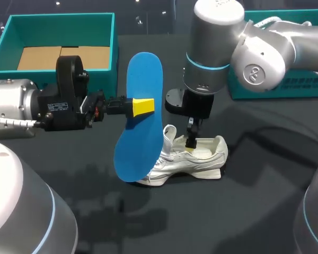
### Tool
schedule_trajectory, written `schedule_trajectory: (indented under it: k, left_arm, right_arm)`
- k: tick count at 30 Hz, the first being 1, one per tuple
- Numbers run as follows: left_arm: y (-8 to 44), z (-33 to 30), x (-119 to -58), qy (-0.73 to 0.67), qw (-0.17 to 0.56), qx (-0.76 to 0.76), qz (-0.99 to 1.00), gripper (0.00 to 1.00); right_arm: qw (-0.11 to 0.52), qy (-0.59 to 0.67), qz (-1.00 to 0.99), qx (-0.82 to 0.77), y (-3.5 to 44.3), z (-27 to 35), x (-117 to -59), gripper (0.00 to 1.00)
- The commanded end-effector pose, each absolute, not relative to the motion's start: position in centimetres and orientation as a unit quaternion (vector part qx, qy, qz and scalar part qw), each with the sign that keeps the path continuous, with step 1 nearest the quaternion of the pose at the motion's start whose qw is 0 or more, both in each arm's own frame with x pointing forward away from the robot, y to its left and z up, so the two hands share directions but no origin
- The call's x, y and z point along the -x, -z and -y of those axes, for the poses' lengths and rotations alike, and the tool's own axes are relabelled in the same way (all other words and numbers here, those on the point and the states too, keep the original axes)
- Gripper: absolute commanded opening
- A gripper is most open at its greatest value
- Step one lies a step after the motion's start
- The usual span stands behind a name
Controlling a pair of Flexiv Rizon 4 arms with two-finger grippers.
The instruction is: Take the shoe out of the shoebox, open the shoe tongue, remove and reinsert the insole, then place the shoe into the shoebox
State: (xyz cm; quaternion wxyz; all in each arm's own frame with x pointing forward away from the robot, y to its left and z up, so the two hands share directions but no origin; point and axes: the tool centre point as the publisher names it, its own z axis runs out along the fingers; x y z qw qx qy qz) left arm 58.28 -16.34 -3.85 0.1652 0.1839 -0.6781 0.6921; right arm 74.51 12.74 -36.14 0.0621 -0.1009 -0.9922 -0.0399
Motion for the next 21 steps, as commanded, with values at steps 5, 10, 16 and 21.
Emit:
schedule_trajectory:
  k: [5, 10, 16, 21]
  left_arm:
    - [3.9, 16.5, -58.2, -0.693, 0.164, -0.184, 0.677, 0.00]
    - [3.9, 16.5, -58.2, -0.693, 0.164, -0.184, 0.677, 0.00]
    - [3.9, 16.5, -58.2, -0.693, 0.164, -0.184, 0.677, 0.00]
    - [3.9, 16.5, -58.2, -0.693, 0.164, -0.184, 0.677, 0.00]
  right_arm:
    - [0.084, 0.032, 0.991, 0.099, 38.4, -13.8, -74.8, 0.83]
    - [0.092, 0.034, 0.991, 0.097, 38.8, -13.8, -74.6, 0.53]
    - [0.097, 0.033, 0.990, 0.097, 39.0, -13.7, -74.1, 0.00]
    - [0.096, 0.033, 0.990, 0.101, 38.7, -13.5, -73.5, 0.00]
